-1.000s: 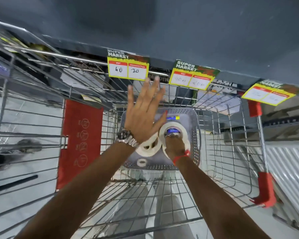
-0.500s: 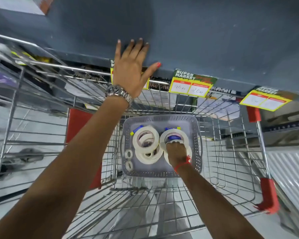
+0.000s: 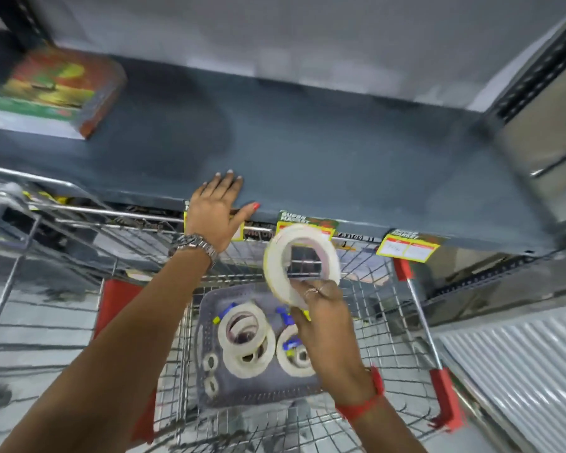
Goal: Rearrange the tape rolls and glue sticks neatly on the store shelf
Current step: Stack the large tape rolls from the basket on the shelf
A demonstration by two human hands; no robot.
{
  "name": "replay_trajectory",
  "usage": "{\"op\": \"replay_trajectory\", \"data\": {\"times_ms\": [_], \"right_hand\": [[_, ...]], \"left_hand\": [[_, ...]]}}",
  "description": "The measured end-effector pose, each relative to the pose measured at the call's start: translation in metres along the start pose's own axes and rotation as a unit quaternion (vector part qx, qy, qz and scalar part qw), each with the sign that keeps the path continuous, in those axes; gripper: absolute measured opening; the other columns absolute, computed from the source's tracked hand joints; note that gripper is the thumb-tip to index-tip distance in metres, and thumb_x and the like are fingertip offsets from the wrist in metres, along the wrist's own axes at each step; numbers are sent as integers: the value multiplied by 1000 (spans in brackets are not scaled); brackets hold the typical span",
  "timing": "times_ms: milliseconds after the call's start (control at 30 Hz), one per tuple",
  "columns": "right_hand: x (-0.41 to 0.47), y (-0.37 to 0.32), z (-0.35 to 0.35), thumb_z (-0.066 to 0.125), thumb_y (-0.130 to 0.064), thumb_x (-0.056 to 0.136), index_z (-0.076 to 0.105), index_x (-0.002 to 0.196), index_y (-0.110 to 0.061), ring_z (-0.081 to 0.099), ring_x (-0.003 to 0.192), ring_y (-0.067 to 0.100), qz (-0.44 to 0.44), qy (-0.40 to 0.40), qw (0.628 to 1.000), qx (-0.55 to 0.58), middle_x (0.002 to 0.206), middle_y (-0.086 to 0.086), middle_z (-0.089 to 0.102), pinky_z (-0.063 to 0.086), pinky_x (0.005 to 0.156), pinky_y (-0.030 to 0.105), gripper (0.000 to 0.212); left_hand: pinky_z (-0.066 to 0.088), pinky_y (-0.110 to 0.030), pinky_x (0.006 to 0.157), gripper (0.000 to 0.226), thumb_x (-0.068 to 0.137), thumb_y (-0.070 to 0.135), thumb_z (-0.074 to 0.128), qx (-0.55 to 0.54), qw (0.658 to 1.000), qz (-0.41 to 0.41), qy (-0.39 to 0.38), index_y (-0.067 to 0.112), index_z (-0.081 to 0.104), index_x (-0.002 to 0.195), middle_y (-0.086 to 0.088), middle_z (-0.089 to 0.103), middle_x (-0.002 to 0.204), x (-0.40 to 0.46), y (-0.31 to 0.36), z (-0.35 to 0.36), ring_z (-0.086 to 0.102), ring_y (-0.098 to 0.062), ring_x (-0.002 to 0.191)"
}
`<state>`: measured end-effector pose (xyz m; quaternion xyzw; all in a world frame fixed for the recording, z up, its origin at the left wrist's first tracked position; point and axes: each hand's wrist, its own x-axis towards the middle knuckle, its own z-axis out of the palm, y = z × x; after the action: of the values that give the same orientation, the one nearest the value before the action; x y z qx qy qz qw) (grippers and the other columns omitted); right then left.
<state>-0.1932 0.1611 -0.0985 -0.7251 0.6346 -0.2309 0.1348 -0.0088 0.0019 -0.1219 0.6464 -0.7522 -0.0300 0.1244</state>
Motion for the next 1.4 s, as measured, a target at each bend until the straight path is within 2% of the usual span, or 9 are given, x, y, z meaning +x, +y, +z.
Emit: {"op": "replay_trajectory", "data": {"times_ms": [133, 300, 400, 533, 667, 867, 1067, 1200, 1400], "right_hand": [[45, 31, -46, 60, 7, 82, 61, 116, -2, 49, 93, 8, 73, 96, 990, 67, 113, 18, 60, 23, 81, -11, 35], [98, 100, -53, 61, 8, 75, 64, 106, 4, 55, 103, 35, 103, 134, 984, -48, 106, 24, 61, 48, 91, 27, 31], [112, 120, -50, 56, 2, 84, 60, 110, 5, 52, 106, 38, 145, 111, 982, -46, 116, 26, 54, 43, 87, 11, 26], [115, 120, -38, 56, -4, 88, 57, 116, 4, 47, 110, 42, 99, 146, 982, -74, 121, 27, 53, 46, 97, 43, 30], [77, 83, -10, 55, -6, 91, 54, 123, -1, 42, 109, 26, 16, 230, 973, -30, 119, 20, 59, 34, 98, 32, 32], [13, 71, 103, 62, 5, 73, 68, 87, -5, 60, 84, 33, -76, -92, 992, -41, 86, 14, 68, 55, 68, 36, 18], [-21, 70, 204, 59, -6, 82, 59, 117, -1, 53, 117, 34, -121, -406, 896, -131, 122, 20, 60, 49, 95, 43, 36], [-28, 72, 246, 88, -39, 29, 74, 60, -26, 71, 71, 10, -83, -398, 895, -182, 65, -7, 73, 59, 64, 27, 36], [-40, 77, 258, 74, -43, 56, 69, 68, -49, 59, 82, -12, -62, -293, 928, -222, 74, -31, 68, 49, 94, 44, 14]], "left_hand": [[26, -41, 113, 85, 76, 68, 13, -4, 1000, -1, 2, 15, 40, 137, -7, 39, 147, -1, 2, -2, 34, -26, 137], [29, -44, 111, 85, 76, 68, 14, -2, 1000, -2, 3, 14, 43, 135, -9, 42, 145, -2, 1, -3, 36, -27, 135], [27, -44, 113, 86, 76, 69, 13, -6, 1000, -5, 1, 15, 42, 136, -8, 40, 146, -3, 1, -3, 35, -26, 137], [19, -40, 115, 76, 82, 65, 21, -15, 1000, -21, -2, 18, 36, 139, -4, 34, 150, -5, 2, -3, 27, -22, 140], [18, -39, 115, 71, 84, 60, 27, -18, 1000, -16, -8, 17, 35, 140, -4, 32, 151, -6, 2, -4, 26, -22, 141], [18, -38, 116, 62, 92, 55, 36, -6, 1000, -8, -12, 18, 30, 142, -3, 28, 153, -2, -1, -2, 23, -20, 142], [21, -38, 114, 65, 88, 59, 38, -13, 1000, -14, 4, 18, 35, 139, -4, 32, 151, 1, -3, 4, 27, -21, 141], [22, -39, 114, 65, 88, 59, 38, -6, 1000, -11, 9, 19, 35, 139, -2, 31, 151, 5, -4, 5, 26, -20, 141], [25, -40, 112, 68, 86, 63, 35, -3, 1000, -1, 23, 20, 36, 139, -1, 33, 151, 4, -6, 10, 28, -19, 140]]}}
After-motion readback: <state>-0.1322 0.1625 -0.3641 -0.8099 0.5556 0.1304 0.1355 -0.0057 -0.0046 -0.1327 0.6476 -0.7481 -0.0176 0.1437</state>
